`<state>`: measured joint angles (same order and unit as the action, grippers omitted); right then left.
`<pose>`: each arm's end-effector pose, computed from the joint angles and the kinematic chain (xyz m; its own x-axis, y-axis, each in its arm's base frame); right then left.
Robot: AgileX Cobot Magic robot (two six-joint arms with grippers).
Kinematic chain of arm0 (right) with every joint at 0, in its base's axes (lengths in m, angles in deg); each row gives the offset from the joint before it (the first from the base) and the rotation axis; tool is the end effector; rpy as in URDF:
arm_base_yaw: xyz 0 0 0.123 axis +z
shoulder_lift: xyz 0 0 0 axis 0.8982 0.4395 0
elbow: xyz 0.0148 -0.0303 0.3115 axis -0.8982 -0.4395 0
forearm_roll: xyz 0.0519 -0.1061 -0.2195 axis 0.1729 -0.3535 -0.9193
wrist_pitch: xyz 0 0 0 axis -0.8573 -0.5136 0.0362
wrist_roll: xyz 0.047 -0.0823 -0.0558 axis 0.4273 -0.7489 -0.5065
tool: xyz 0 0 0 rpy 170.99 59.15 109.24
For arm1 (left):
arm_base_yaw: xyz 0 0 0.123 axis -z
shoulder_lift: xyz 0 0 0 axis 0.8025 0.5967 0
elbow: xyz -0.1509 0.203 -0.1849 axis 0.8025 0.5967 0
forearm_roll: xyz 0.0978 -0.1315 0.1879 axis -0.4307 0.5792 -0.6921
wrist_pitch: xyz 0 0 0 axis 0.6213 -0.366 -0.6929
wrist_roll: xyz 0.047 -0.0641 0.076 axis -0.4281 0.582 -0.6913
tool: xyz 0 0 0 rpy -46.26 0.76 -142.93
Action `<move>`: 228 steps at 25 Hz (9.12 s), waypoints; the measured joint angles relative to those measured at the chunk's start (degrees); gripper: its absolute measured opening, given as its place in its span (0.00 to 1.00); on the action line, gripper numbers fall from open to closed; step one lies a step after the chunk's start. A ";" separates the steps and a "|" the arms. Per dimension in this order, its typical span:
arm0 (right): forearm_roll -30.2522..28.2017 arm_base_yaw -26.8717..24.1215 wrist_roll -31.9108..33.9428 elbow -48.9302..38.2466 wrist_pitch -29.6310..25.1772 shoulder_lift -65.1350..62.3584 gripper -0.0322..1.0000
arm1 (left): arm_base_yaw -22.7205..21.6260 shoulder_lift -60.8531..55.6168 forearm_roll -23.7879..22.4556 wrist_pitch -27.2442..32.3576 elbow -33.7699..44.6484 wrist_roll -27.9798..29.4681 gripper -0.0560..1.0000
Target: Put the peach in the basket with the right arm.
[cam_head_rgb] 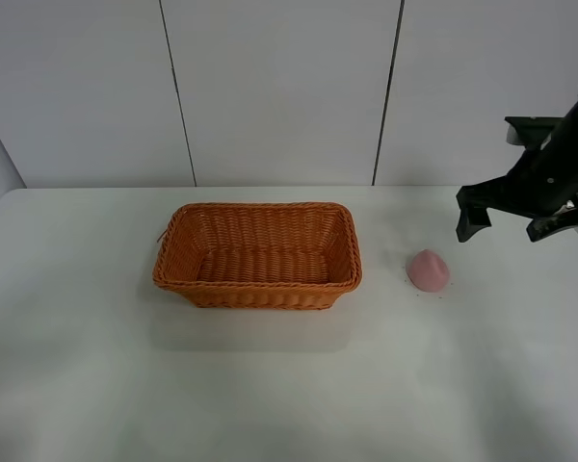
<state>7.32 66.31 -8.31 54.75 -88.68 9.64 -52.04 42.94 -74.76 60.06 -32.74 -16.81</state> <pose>0.3542 0.0179 0.2476 -0.9605 -0.0279 -0.2767 -0.0377 0.9988 0.0304 -0.0183 0.0022 0.2664 -0.4483 0.0436 -0.8928 0.0241 0.9990 0.0367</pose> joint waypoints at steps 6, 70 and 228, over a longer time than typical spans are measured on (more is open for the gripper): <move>1.70 0.00 -0.48 10.17 -1.17 11.63 0.70 | 0.00 0.00 0.00 0.00 0.00 0.00 0.99; 1.44 3.98 -2.32 40.34 -17.09 20.80 0.04 | 0.00 0.00 0.00 0.00 0.00 0.00 0.99; -3.60 -1.30 1.28 -43.86 -6.82 -98.93 0.70 | 0.00 0.00 0.00 0.00 0.00 0.00 0.99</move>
<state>3.72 65.01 -7.03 10.89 -95.50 -89.29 -52.04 42.94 -74.76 60.06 -32.74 -16.81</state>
